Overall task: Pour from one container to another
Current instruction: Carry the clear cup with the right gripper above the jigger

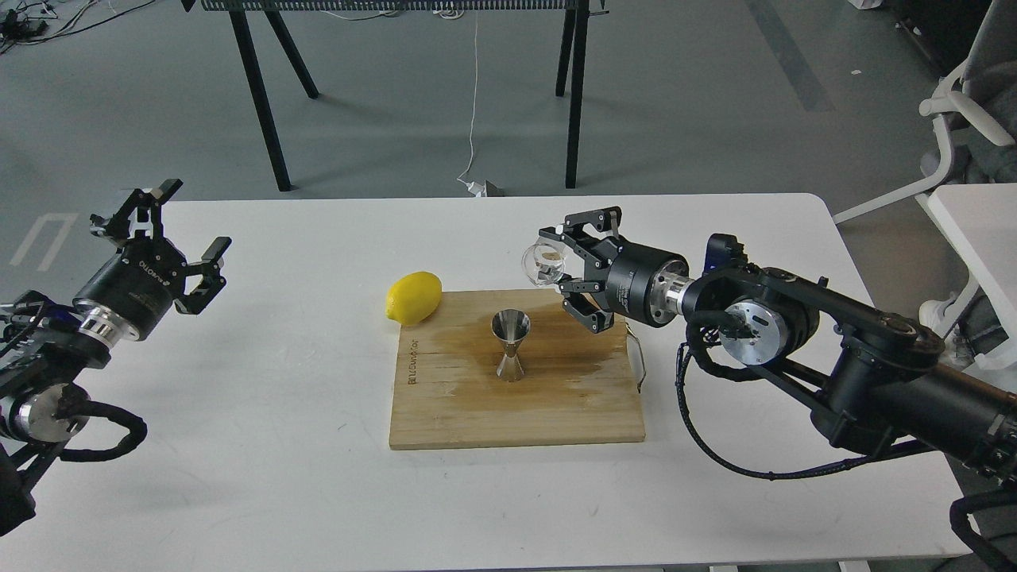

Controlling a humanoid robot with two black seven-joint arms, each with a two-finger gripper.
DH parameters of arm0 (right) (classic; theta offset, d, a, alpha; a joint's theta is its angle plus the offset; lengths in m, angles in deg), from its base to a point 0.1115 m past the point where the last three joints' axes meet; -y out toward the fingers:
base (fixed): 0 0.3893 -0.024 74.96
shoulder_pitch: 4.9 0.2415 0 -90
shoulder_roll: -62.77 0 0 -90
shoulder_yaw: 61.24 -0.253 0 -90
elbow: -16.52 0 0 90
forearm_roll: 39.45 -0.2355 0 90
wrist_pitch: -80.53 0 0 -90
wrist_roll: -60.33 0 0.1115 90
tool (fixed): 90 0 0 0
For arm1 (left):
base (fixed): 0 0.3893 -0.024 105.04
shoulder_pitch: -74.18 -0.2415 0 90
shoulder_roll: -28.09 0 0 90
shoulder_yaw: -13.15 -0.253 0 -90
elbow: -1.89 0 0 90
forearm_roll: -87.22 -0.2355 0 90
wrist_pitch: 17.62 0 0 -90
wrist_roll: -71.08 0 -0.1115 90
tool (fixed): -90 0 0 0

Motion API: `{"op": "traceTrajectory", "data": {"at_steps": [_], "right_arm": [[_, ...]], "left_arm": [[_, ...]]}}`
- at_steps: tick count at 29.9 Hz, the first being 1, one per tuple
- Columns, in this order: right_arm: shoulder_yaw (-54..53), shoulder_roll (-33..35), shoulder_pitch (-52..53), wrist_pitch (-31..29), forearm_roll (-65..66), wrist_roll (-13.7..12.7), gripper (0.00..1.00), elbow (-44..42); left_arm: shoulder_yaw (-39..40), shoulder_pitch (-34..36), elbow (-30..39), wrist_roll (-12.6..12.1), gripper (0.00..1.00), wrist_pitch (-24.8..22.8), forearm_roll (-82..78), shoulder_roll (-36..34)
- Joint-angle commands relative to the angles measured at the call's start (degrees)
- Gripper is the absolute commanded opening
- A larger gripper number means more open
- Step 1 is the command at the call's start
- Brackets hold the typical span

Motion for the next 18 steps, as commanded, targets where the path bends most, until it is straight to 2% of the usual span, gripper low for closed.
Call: {"op": "traceTrajectory", "data": {"at_steps": [1,18], "right_arm": [[2.8,0.0,2.0,0.0,0.1,-0.1,0.40,0.1],[10.7,-0.1,7.5,-0.1,5.9,0.0,0.40,0.3]], "left_arm": [[0.0,-0.3,-0.1,0.0,0.98,0.0,0.1,-0.1],[0.1,-0.4,-0.1,0.0,0.98,0.0,0.1,0.0]]}}
